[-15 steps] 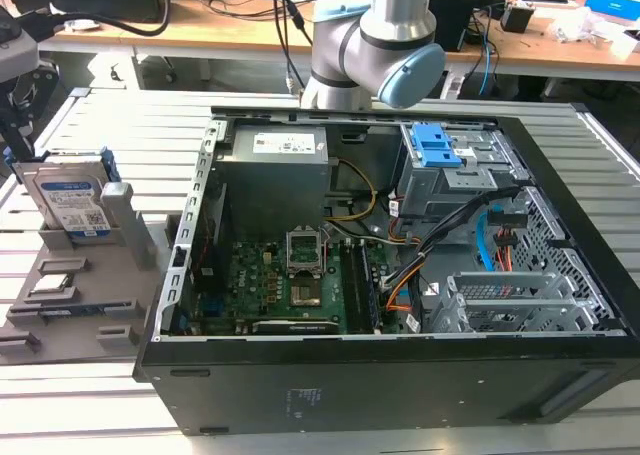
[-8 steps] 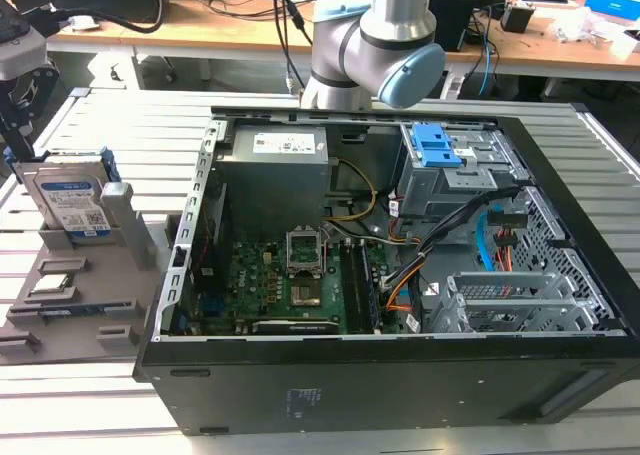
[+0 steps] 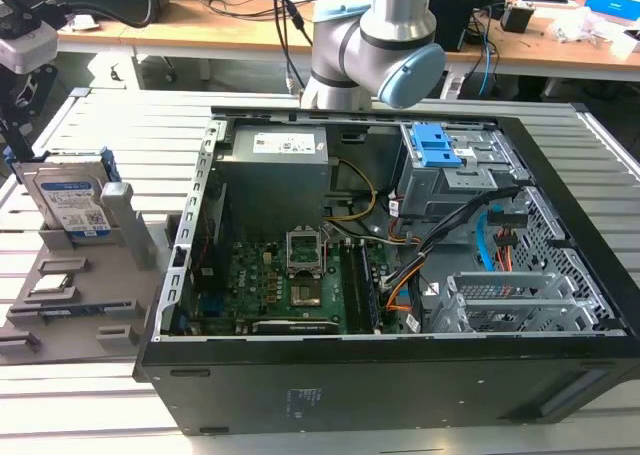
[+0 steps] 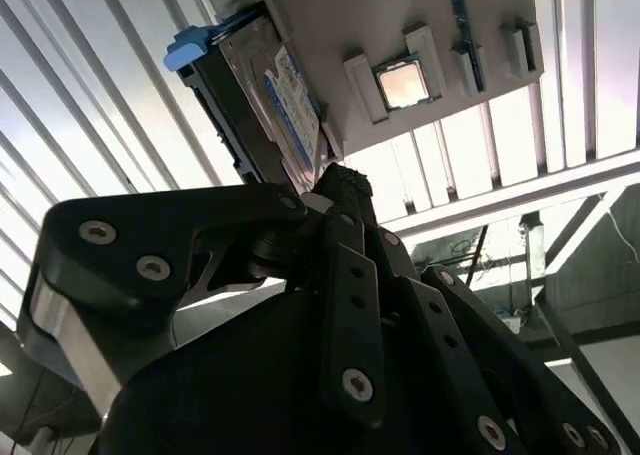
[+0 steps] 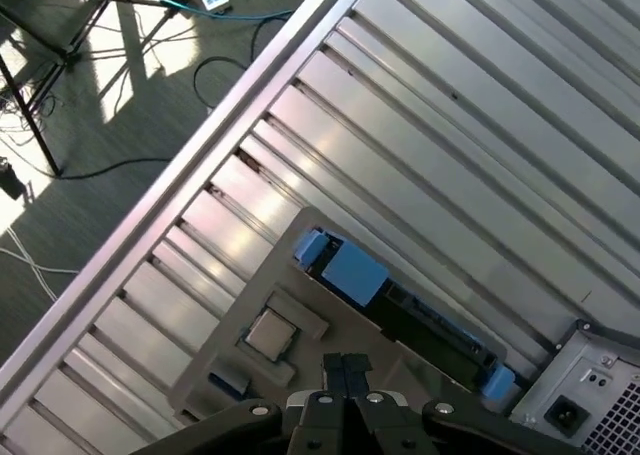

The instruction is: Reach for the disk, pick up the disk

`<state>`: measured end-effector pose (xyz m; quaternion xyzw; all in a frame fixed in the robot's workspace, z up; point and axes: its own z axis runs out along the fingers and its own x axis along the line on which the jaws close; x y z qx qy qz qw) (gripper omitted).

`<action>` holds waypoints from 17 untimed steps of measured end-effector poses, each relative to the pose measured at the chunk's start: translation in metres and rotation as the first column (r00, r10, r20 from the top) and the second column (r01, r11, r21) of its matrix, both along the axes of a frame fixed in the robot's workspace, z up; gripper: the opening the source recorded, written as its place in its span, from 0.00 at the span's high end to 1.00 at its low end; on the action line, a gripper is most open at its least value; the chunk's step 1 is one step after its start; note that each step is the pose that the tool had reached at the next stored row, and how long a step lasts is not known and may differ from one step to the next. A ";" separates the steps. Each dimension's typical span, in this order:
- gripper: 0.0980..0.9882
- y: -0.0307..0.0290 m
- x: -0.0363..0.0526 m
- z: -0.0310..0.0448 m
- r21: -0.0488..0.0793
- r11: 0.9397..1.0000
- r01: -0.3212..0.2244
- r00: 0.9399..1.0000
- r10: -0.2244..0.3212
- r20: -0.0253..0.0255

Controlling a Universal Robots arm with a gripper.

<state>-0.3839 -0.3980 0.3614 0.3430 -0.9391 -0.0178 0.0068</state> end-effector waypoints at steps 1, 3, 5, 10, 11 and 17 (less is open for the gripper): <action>0.99 0.0000 0.0000 0.0000 0.000 1.000 -0.013 1.000 0.013 0.000; 0.99 0.0000 0.0000 0.0000 0.000 0.997 -0.075 0.997 0.075 0.000; 0.99 0.0000 0.0000 0.0000 0.000 0.994 -0.114 0.994 0.114 0.000; 0.99 0.0000 0.0000 0.0000 0.000 0.975 -0.222 0.975 0.222 0.000; 0.99 0.0000 0.0000 0.0000 0.000 0.971 -0.241 0.971 0.241 0.000; 0.99 0.0000 0.0000 0.0000 0.000 0.943 -0.332 0.943 0.332 0.000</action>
